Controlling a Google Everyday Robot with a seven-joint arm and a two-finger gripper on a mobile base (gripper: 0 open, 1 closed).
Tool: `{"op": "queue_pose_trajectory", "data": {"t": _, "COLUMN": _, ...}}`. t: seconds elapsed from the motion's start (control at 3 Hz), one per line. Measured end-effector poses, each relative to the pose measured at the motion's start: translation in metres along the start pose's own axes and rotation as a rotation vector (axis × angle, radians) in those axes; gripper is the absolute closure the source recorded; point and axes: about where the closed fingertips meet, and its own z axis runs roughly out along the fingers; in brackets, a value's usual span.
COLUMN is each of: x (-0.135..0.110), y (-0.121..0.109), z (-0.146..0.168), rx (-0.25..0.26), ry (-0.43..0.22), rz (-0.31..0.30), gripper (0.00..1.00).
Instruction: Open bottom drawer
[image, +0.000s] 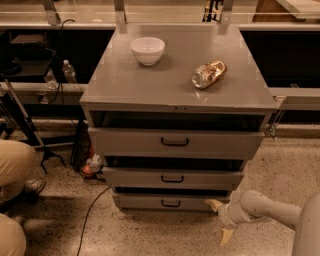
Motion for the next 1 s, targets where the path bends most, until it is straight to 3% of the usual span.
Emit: {"op": "queue_pose_trajectory", "data": {"t": 1.0, "x": 0.027, "y": -0.025, "z": 0.041, "rx": 0.131, "ry": -0.025, "rz": -0.054, "gripper": 0.00}}
